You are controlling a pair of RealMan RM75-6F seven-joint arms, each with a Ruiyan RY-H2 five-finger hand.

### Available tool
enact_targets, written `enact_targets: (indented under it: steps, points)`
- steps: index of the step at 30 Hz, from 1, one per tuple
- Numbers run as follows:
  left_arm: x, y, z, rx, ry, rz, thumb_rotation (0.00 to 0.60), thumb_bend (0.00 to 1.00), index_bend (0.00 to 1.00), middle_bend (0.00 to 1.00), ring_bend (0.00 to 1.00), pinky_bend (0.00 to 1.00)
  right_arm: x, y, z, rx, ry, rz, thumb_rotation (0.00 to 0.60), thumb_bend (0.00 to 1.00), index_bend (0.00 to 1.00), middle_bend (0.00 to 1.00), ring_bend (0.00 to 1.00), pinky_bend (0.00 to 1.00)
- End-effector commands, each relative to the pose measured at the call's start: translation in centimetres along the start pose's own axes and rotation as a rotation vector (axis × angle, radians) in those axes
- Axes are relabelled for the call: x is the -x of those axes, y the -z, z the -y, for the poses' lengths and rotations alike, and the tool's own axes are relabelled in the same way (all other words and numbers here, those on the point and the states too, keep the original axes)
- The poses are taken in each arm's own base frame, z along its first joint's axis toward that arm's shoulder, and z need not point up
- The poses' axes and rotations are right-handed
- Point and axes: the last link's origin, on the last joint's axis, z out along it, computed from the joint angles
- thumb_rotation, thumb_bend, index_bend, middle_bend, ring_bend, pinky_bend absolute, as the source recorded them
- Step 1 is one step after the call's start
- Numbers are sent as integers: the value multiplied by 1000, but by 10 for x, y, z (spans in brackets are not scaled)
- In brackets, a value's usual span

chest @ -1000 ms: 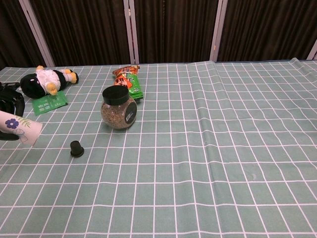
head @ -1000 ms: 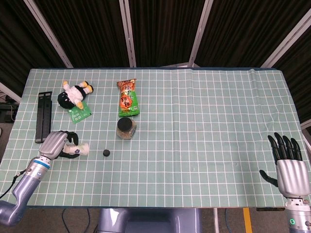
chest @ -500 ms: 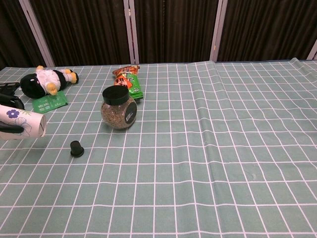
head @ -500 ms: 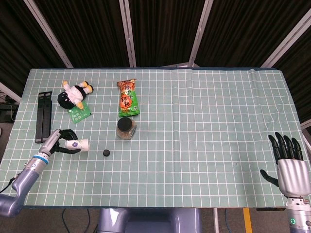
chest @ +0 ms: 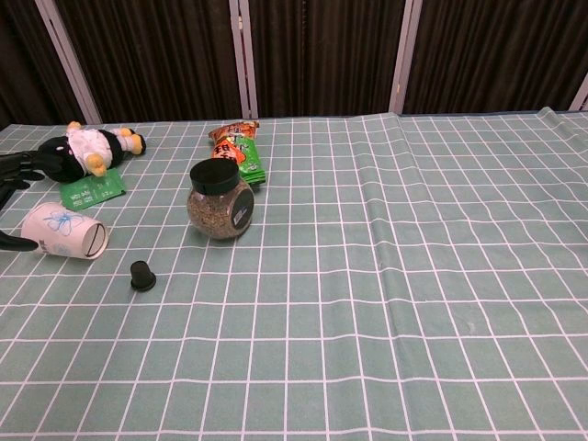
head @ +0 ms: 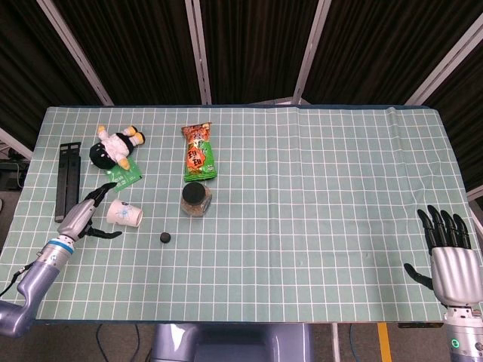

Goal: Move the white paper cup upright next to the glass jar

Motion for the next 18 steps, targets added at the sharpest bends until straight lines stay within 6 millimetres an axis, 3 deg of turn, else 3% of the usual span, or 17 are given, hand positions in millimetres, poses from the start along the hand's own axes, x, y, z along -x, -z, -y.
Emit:
enact_targets:
  steps: [1,4,8,18]
  points:
    - [-13,20,-23,135,-472,-62,600,0,0,0,0,0,0,0,0,-1,-1,1,600,0,0,0,0,0]
    - [-5,26,-41,162,-797,-74,600,0,1,0,0,0,0,0,1,-3,-2,4,600,0,0,0,0,0]
    - [10,20,-60,156,-1019,-99,600,0,66,0,0,0,1,0,1,-3,-1,7,600,0,0,0,0,0]
    - [25,-22,-78,164,-1289,-128,600,0,138,0,0,0,2,-3,-4,16,6,10,600,0,0,0,0,0]
